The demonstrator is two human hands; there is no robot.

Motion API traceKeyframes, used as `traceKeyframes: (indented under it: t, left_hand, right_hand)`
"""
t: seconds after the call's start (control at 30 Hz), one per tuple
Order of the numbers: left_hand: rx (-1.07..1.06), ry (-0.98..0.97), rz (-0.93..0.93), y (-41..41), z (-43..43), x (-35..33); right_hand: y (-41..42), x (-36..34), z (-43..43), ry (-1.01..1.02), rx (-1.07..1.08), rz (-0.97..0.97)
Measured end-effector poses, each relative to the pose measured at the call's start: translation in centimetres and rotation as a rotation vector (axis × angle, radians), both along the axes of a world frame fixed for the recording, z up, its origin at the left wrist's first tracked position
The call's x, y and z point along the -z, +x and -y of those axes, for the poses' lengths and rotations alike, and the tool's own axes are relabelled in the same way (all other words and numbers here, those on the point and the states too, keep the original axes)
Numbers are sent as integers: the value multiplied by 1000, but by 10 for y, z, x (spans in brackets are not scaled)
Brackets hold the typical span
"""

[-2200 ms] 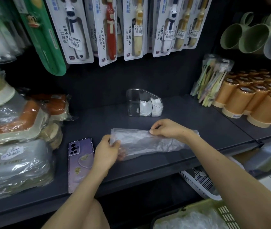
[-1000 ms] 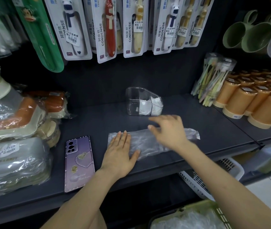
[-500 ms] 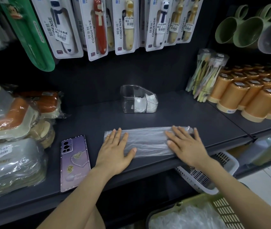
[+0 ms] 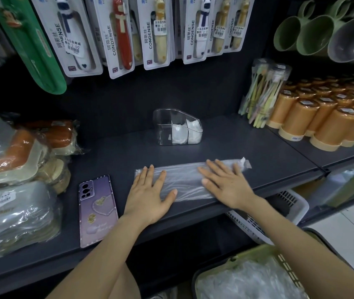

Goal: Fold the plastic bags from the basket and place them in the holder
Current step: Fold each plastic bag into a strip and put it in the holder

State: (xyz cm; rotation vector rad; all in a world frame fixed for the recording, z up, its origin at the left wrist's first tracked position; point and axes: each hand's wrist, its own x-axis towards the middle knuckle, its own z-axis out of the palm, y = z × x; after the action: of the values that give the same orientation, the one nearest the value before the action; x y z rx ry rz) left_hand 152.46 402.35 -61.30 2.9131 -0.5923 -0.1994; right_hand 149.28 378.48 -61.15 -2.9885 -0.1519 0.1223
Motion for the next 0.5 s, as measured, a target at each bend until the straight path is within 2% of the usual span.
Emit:
traceKeyframes:
  t: [0.1, 0.17, 0.23, 0.43, 0.5]
  left_hand:
    - [8, 0, 1, -1, 0, -1]
    - [4, -8, -4, 0, 0, 0]
    - [-1, -30, -5, 0, 0, 0]
    - [-11, -271, -35, 0, -4, -8]
    - [4, -369, 25, -5, -10, -13]
  right_hand:
    - [-17, -5, 19, 89, -18, 164]
    - [-27, -5, 16, 150, -137, 401]
    - [-31, 2, 12, 198, -252, 521]
    - [-24, 4, 7, 213, -252, 501]
    - [-28, 3, 5, 212, -238, 496]
